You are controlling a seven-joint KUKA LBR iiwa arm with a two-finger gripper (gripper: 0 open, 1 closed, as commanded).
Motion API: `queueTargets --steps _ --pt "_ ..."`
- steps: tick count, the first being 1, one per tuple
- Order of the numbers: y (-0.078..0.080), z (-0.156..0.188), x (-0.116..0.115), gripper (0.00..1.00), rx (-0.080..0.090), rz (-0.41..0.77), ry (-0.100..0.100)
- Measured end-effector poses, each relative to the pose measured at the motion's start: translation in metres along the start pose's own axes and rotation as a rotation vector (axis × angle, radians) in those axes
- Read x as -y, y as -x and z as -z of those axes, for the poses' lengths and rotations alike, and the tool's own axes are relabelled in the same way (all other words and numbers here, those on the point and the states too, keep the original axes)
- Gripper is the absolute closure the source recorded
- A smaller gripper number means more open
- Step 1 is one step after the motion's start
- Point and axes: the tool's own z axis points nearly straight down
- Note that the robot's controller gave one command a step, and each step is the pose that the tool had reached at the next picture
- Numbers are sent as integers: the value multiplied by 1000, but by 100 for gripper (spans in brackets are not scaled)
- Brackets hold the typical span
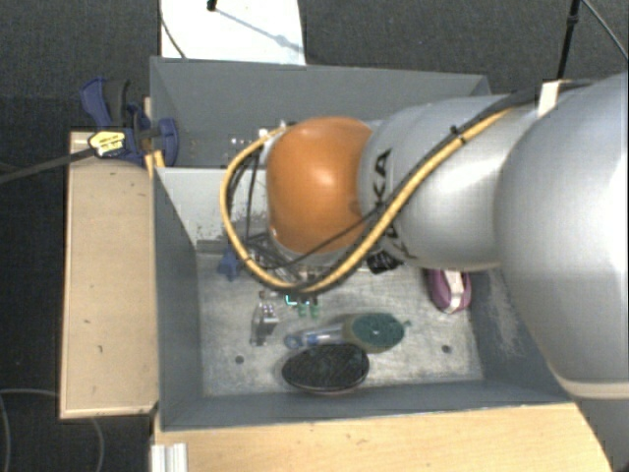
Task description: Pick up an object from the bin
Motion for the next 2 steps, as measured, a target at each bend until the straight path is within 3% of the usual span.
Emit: queueTargets --steps 1,2 --pt "-47 -47 50 0 2 280 -1" --pt "-24 -82 95 0 10 613 0"
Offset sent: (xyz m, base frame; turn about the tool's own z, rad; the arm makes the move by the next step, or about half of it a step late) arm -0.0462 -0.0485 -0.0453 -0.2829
